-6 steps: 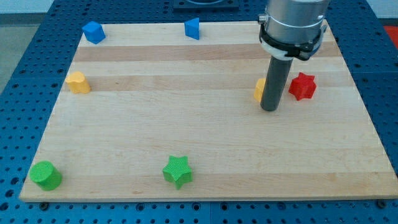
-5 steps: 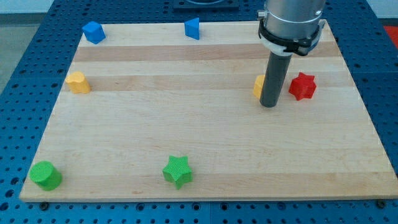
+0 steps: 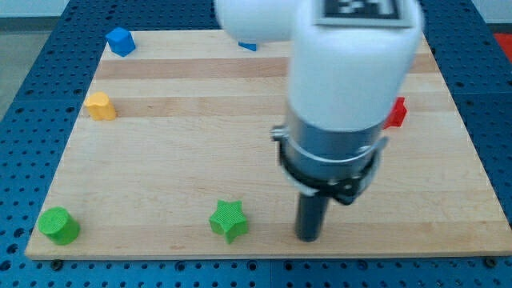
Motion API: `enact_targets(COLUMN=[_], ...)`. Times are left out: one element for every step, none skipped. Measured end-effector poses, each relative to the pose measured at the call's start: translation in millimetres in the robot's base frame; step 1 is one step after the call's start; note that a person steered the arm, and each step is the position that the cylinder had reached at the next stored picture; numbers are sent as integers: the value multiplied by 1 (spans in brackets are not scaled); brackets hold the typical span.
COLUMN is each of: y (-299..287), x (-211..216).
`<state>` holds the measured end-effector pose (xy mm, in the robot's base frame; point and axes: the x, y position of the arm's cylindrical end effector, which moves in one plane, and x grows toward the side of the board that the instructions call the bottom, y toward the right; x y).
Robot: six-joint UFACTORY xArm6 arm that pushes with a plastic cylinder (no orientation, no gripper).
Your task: Place the green star at the center of the board
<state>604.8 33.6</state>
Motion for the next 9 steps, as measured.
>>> enact_targets(y=[-30, -57, -97, -110, -111, -109, -108, -97, -84], x=[13, 14, 13, 13, 8, -6, -23, -40, -58])
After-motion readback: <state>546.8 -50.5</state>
